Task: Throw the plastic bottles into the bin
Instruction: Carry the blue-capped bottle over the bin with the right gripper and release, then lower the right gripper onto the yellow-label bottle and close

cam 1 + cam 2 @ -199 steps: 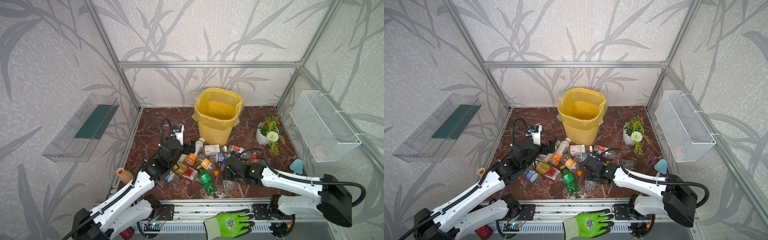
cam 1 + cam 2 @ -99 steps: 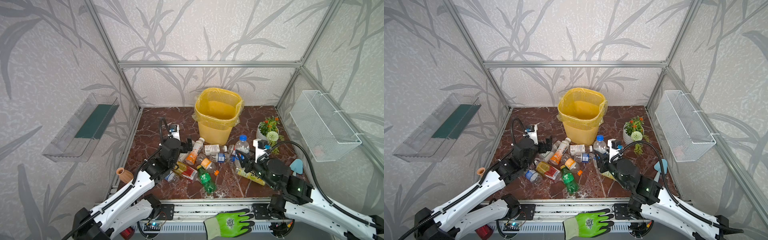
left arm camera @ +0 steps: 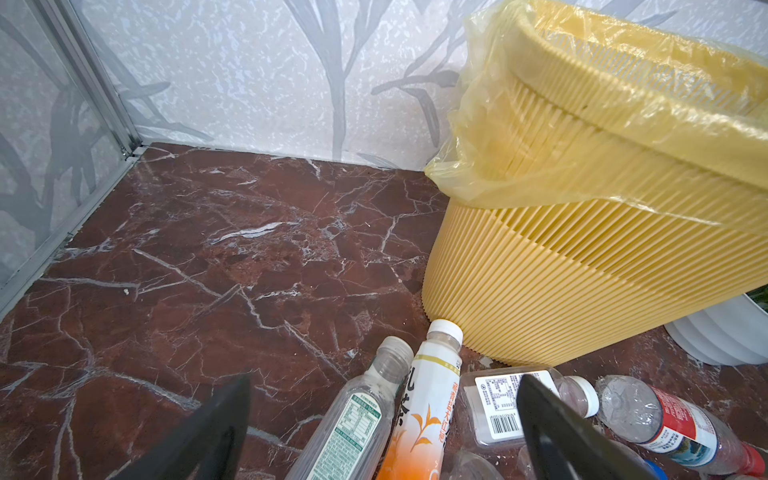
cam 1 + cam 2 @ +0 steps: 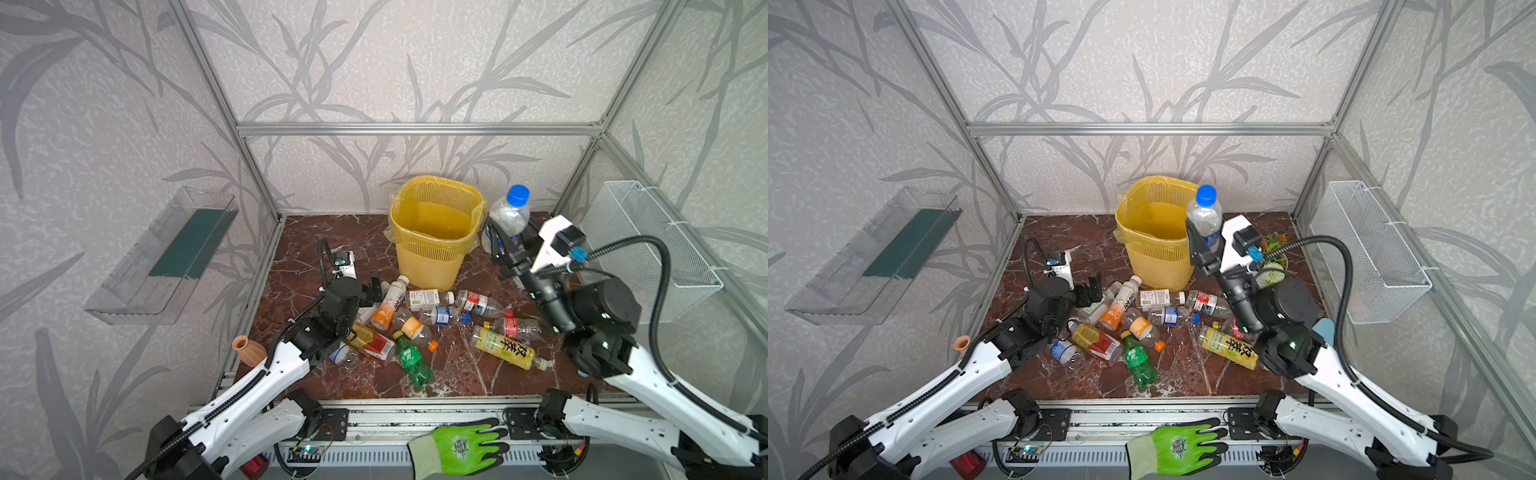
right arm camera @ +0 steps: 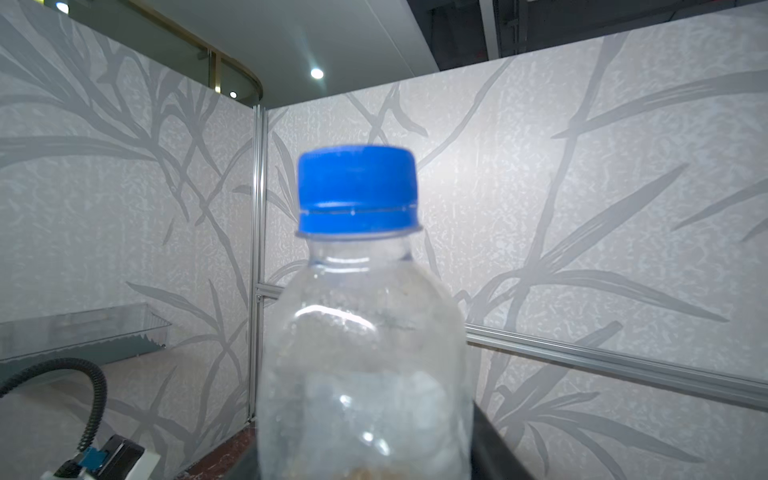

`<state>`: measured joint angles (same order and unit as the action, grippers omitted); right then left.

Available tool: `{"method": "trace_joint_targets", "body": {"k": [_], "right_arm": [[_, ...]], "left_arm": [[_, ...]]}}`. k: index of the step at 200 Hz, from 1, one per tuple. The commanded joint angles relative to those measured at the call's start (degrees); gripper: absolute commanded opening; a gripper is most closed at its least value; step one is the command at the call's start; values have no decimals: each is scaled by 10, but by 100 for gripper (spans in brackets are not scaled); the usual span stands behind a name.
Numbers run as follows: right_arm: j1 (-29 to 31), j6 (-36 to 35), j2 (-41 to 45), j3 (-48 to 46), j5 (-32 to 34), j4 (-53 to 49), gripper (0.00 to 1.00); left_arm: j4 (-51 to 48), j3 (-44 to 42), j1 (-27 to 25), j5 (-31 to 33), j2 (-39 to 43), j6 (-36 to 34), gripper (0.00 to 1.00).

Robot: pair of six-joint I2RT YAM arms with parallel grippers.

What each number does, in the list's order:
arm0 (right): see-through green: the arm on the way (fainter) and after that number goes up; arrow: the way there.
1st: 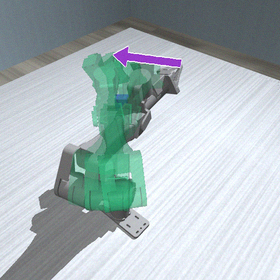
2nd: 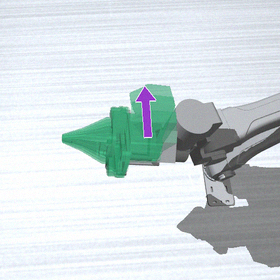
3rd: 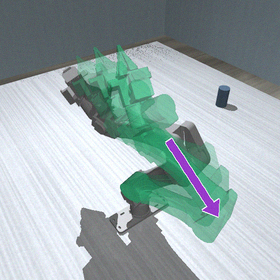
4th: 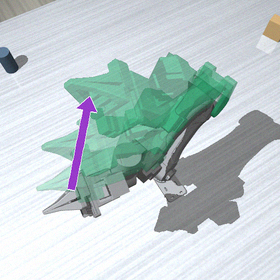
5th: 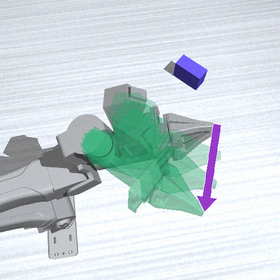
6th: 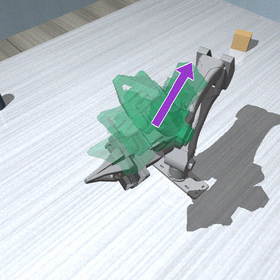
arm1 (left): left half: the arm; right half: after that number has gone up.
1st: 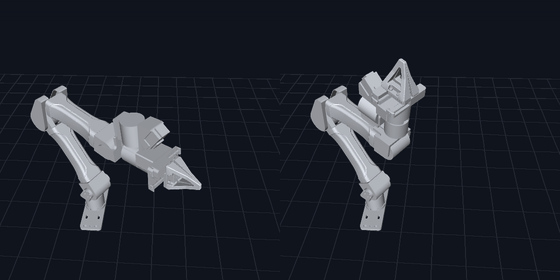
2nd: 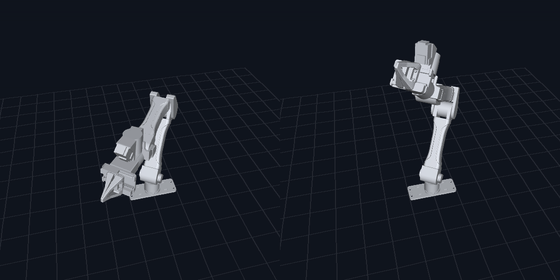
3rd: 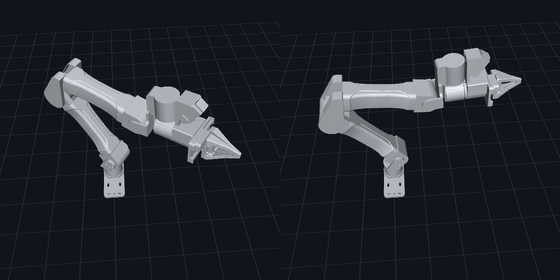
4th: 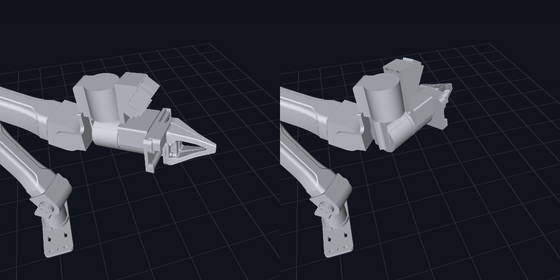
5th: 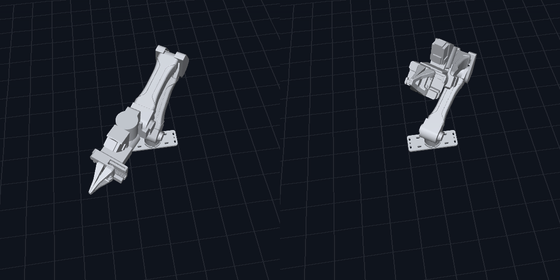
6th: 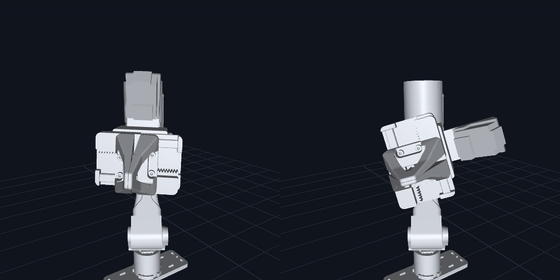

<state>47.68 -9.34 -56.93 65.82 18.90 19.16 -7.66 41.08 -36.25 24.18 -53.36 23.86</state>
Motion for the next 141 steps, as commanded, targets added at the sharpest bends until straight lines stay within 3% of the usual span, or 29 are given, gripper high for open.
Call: {"method": "trace_joint_targets", "body": {"k": [1, 17, 31, 45, 54, 81, 141], "right_arm": [[-99, 131, -135, 90, -128, -100, 52], [-133, 147, -247, 194, -166, -210, 57], [-142, 135, -319, 289, -177, -310, 75], [-143, 123, -338, 325, -173, -336, 91], [-143, 116, -327, 323, -162, -328, 95], [-143, 102, -259, 270, -140, -273, 98], [-146, 102, -148, 120, -87, -260, 99]], "left_arm": [[-17, -2, 4, 13, -3, 19, 99], [-22, 0, 5, 12, -3, 20, 99], [-30, 4, 6, 13, -3, 18, 99], [-41, 9, 6, 15, 0, 14, 99], [-45, 10, 7, 16, 3, 12, 99], [-44, 0, 6, 17, 20, 13, 99], [-51, -6, 7, 27, 15, 13, 99]]}}
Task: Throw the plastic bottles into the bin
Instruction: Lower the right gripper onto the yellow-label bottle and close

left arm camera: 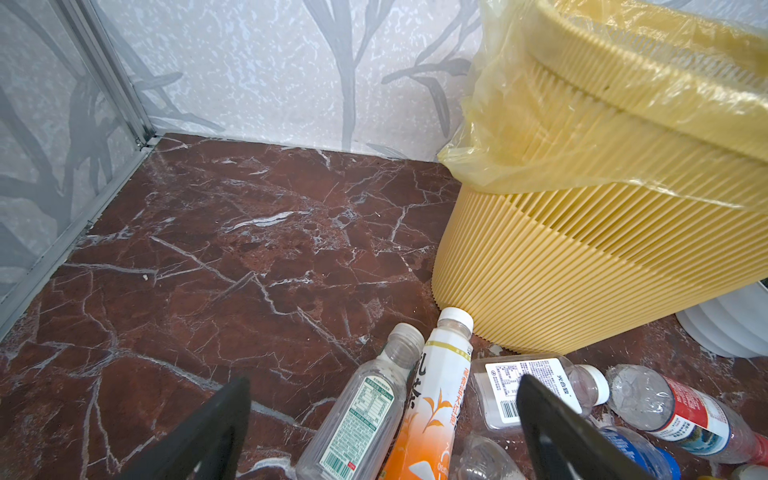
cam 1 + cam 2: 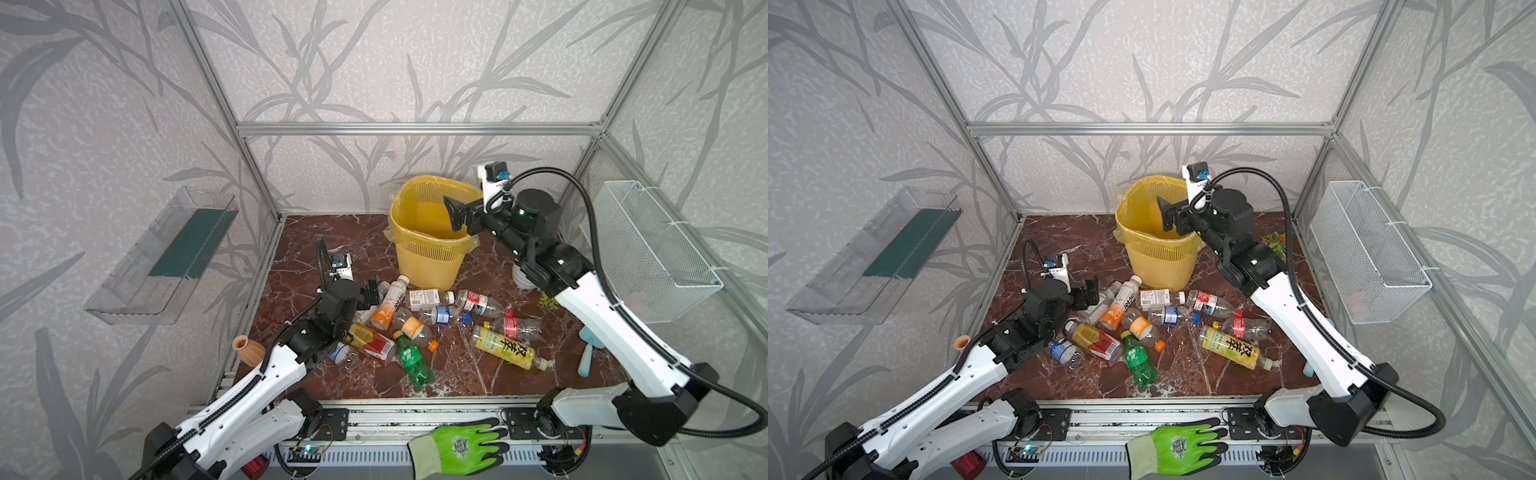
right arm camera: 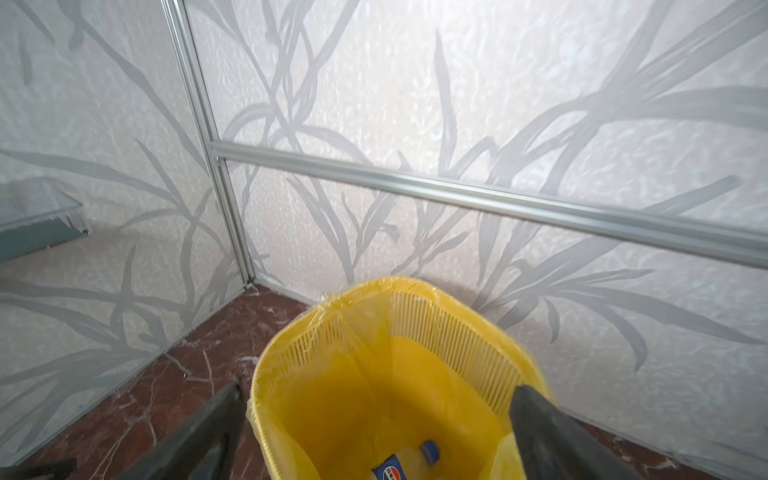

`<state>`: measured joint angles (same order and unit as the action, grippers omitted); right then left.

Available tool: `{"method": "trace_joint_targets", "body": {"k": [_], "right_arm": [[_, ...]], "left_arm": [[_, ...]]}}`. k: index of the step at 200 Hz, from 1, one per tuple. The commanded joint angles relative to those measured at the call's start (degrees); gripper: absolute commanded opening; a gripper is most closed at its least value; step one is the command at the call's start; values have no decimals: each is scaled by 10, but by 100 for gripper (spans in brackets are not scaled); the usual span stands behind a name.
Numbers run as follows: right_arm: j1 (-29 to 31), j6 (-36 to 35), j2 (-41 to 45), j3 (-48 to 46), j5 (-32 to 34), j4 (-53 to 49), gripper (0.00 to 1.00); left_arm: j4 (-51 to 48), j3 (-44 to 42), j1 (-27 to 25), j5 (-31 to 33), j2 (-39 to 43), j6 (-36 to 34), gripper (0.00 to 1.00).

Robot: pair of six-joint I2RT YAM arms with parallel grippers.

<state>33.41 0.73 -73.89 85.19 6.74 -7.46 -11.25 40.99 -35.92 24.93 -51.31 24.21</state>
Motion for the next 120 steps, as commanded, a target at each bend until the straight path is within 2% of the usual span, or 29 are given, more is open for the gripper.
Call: {"method": "trace_joint_targets", "body": {"k": [1, 51, 75, 120], "right_arm": [[-3, 1, 23, -77, 35, 6, 99], [-20, 96, 96, -274, 26, -17, 99], [-20, 165, 149, -368, 33, -37, 99], [-20, 258, 248, -492, 39, -67, 99]], "left_arm": [[-16, -5, 3, 19, -6, 10, 99], [-25, -4, 4, 1, -32, 24, 99], [-24, -11, 3, -1, -36, 32, 99], [-10, -15, 3, -5, -37, 27, 99]]}}
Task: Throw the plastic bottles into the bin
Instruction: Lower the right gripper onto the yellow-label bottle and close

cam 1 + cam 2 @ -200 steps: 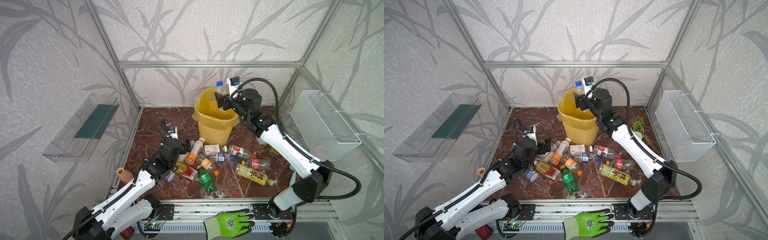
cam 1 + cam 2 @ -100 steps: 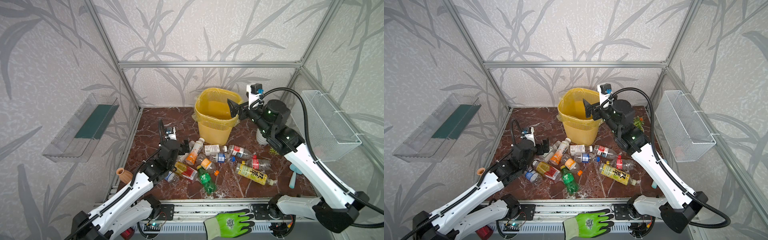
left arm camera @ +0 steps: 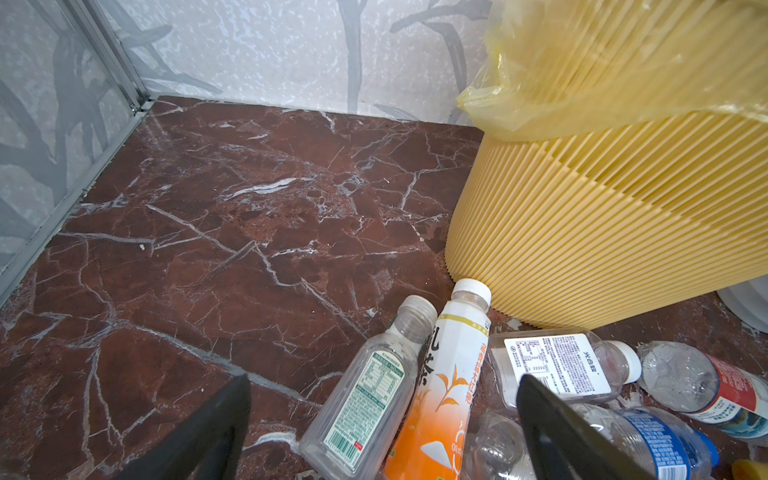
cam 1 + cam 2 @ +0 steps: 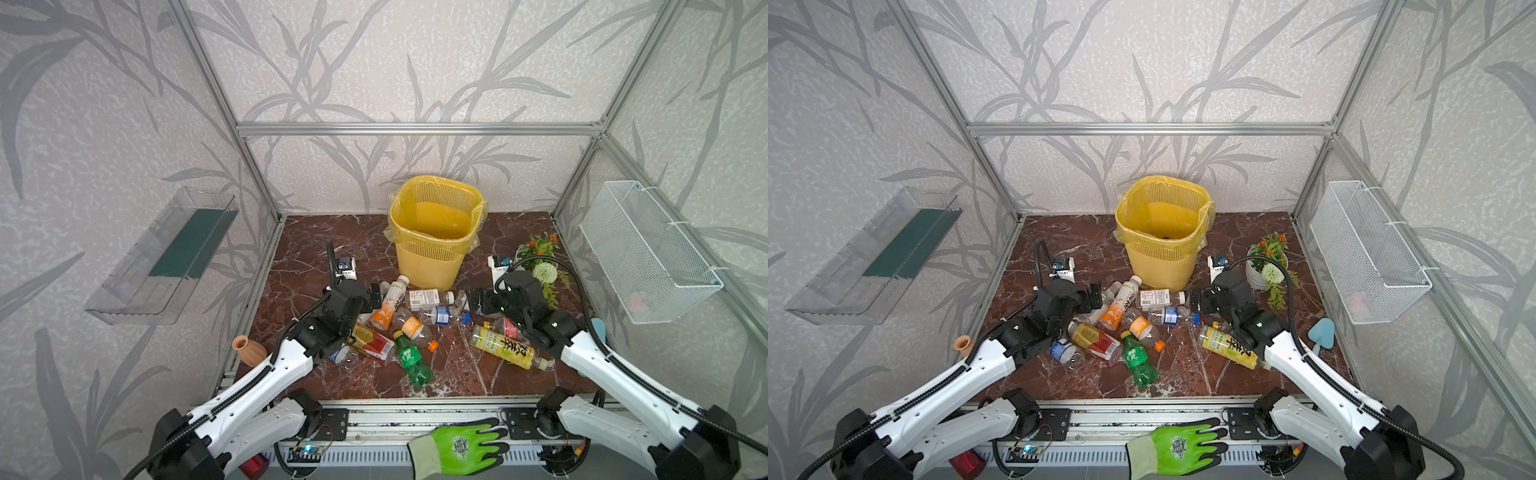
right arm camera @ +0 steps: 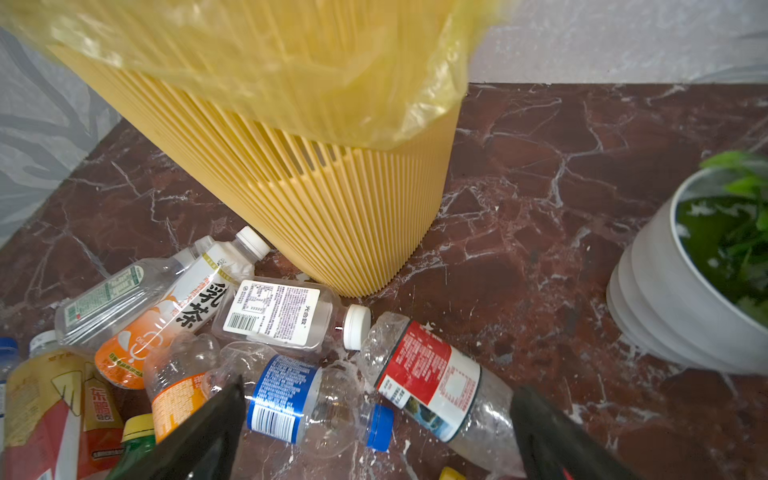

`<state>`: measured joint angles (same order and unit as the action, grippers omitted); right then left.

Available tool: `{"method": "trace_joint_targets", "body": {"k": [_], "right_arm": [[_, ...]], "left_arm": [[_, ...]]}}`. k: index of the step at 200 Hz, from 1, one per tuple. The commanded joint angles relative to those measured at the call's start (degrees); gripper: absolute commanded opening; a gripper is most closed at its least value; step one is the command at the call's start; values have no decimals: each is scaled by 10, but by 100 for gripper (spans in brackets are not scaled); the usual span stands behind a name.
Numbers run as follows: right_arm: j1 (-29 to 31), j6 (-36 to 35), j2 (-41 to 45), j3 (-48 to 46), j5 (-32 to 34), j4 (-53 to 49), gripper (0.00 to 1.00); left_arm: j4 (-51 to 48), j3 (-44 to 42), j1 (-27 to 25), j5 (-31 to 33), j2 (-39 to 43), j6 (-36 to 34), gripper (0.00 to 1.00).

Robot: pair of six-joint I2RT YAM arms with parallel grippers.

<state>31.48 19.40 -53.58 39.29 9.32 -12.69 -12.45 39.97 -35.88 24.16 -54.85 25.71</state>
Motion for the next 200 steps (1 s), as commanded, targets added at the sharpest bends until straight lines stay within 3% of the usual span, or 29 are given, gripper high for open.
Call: {"method": "trace_joint_targets", "body": {"k": [1, 47, 91, 129, 200], "right_arm": [[0, 72, 46, -34, 13, -16, 100], [-1, 94, 66, -79, 20, -103, 100], [0, 108, 59, -93, -17, -156, 99], [7, 122, 61, -112, -52, -162, 99], [40, 110, 13, -100, -36, -198, 99]], "left_arm": [[2, -6, 3, 2, -2, 12, 99], [2, -7, 3, 0, -9, 15, 99], [6, -9, 3, -3, -7, 16, 99], [7, -9, 3, -6, -8, 16, 99], [12, -8, 2, -15, -12, 15, 99]]}}
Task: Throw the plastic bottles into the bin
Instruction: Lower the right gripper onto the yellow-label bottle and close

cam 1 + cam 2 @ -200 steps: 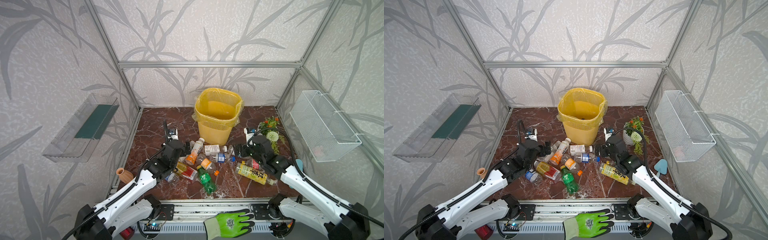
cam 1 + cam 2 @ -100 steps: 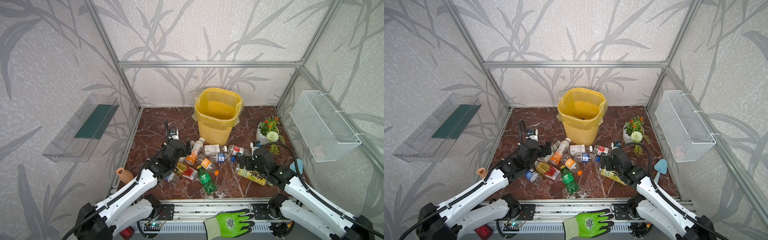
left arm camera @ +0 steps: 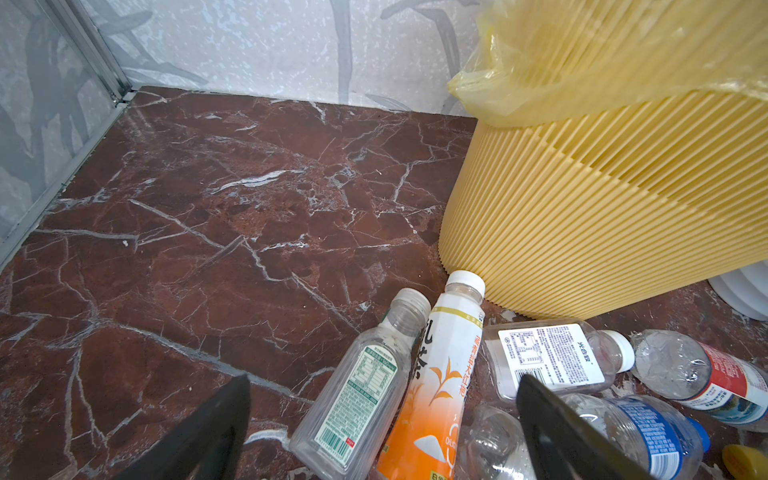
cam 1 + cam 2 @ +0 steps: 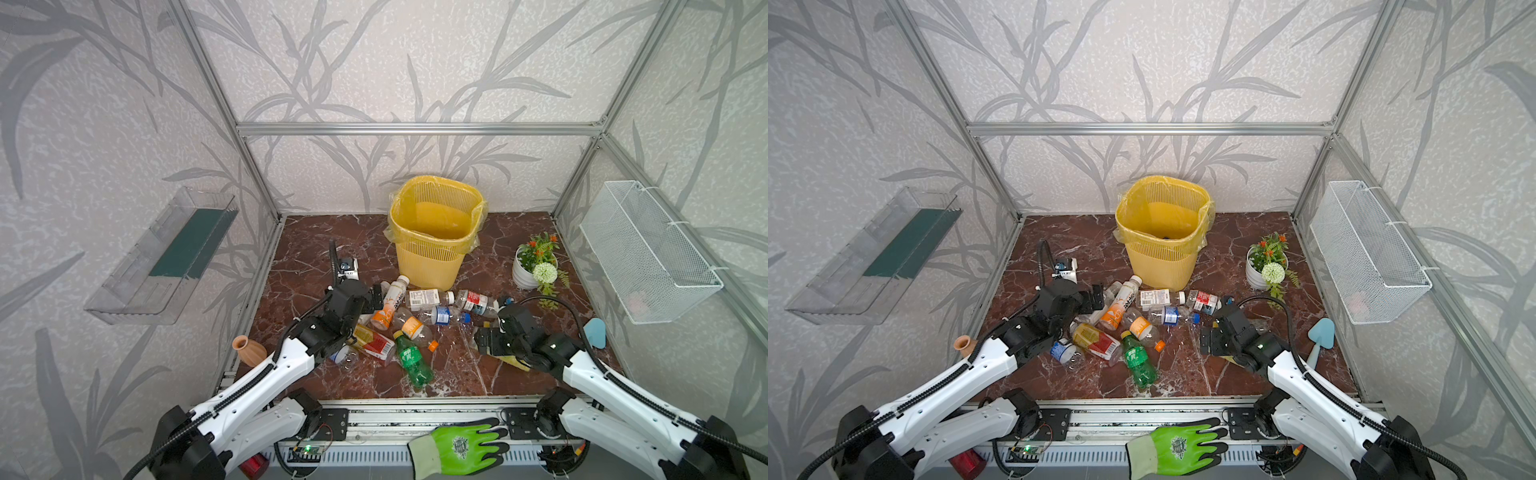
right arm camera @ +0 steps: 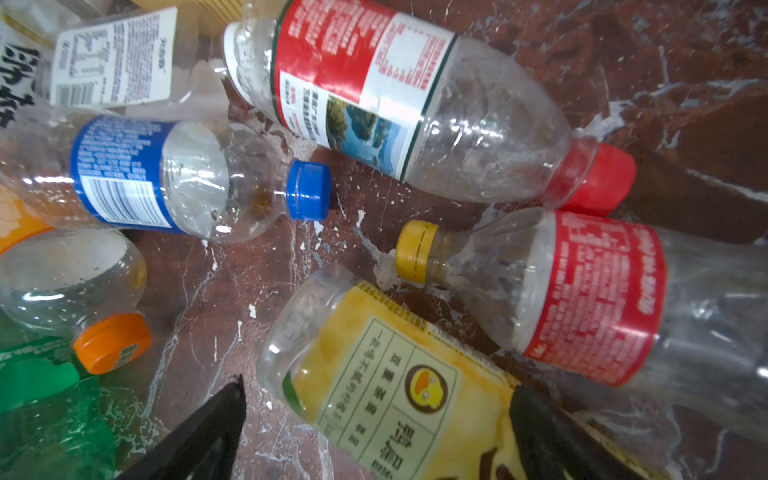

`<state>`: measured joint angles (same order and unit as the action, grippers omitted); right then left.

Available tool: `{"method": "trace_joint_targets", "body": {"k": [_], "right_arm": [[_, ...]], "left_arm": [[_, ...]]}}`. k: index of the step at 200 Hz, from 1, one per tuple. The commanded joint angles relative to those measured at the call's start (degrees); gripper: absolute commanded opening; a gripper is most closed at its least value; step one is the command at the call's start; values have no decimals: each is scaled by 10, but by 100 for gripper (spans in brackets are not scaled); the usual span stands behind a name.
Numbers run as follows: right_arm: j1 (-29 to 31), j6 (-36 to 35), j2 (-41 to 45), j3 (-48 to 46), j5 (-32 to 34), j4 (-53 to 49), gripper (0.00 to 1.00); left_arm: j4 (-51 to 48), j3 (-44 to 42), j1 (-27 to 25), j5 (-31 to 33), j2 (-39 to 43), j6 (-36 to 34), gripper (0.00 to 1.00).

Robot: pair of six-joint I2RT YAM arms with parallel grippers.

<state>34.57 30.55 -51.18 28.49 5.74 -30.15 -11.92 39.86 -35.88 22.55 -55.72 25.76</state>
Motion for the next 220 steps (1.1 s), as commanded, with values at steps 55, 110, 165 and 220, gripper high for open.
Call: {"method": "trace_joint_targets", "body": {"k": [55, 110, 165, 220], "right_arm": [[41, 7, -27, 6, 7, -39, 99], [56, 4, -15, 3, 8, -47, 99], [102, -3, -49, -5, 3, -43, 98], [133, -7, -92, -6, 15, -35, 88]], "left_arm": [[5, -11, 2, 1, 0, 17, 99], [5, -14, 3, 2, 1, 18, 99], [3, -19, 3, 8, 10, 19, 99], [2, -20, 3, 7, 12, 19, 99]]}}
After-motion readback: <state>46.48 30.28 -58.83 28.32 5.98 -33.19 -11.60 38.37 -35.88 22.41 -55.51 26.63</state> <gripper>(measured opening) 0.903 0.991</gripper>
